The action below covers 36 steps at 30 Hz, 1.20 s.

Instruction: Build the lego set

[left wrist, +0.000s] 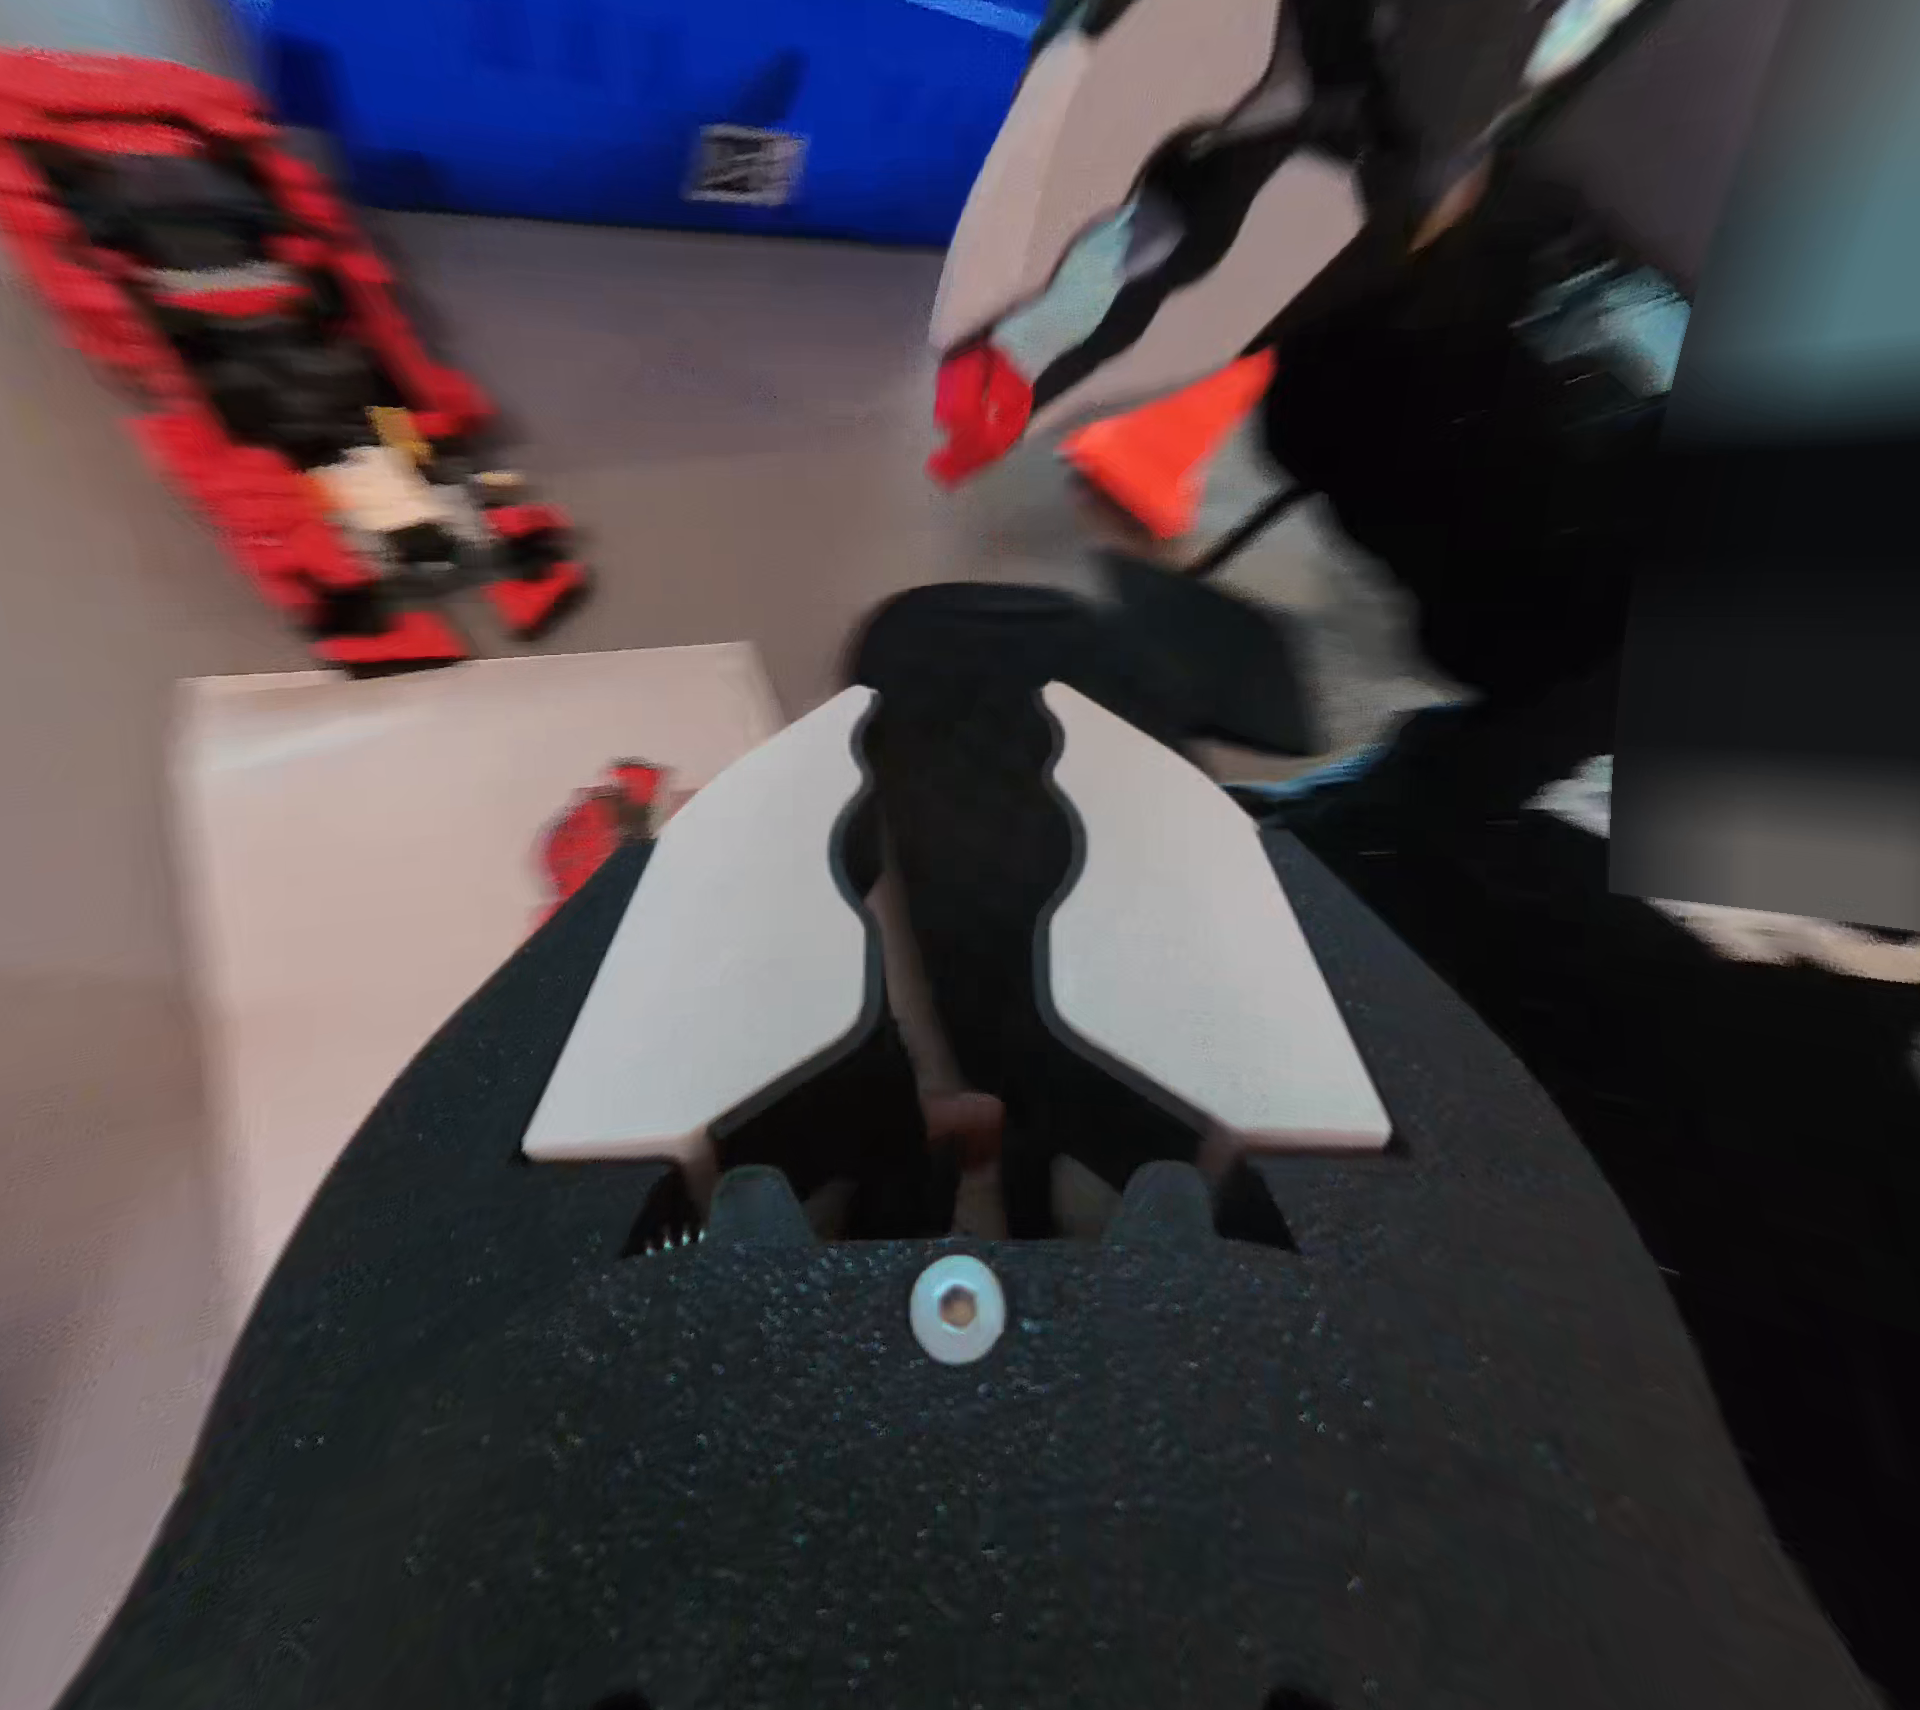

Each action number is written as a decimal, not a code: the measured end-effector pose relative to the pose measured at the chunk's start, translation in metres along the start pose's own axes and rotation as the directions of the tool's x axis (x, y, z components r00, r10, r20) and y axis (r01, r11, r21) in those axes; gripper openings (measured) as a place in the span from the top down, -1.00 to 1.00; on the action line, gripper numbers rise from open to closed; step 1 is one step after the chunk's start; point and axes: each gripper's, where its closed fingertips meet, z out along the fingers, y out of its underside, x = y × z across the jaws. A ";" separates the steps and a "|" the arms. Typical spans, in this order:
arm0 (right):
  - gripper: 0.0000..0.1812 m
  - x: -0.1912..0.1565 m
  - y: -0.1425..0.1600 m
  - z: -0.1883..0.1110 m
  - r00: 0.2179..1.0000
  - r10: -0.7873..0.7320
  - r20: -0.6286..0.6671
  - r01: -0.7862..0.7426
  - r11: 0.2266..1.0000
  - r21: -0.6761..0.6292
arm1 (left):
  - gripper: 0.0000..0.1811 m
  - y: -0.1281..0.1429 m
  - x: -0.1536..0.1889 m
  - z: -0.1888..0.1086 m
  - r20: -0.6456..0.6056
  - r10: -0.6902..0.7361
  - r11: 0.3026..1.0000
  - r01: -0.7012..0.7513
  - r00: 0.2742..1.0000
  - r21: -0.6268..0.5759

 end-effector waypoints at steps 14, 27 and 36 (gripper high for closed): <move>0.77 -0.004 0.068 0.078 0.941 0.285 0.182 -0.261 0.954 -0.146 | 0.64 0.029 -0.135 0.033 0.473 0.390 0.878 -0.164 0.790 -0.451; 0.77 -0.053 -0.003 0.099 0.871 0.315 0.377 -0.318 0.946 -0.054 | 1.00 0.081 -0.088 -0.006 0.329 0.276 0.932 -0.168 0.903 -0.320; 0.77 0.010 0.052 0.055 0.879 0.468 0.093 -0.462 0.883 -0.078 | 0.89 0.061 -0.072 -0.016 0.275 0.359 0.912 -0.272 0.892 -0.307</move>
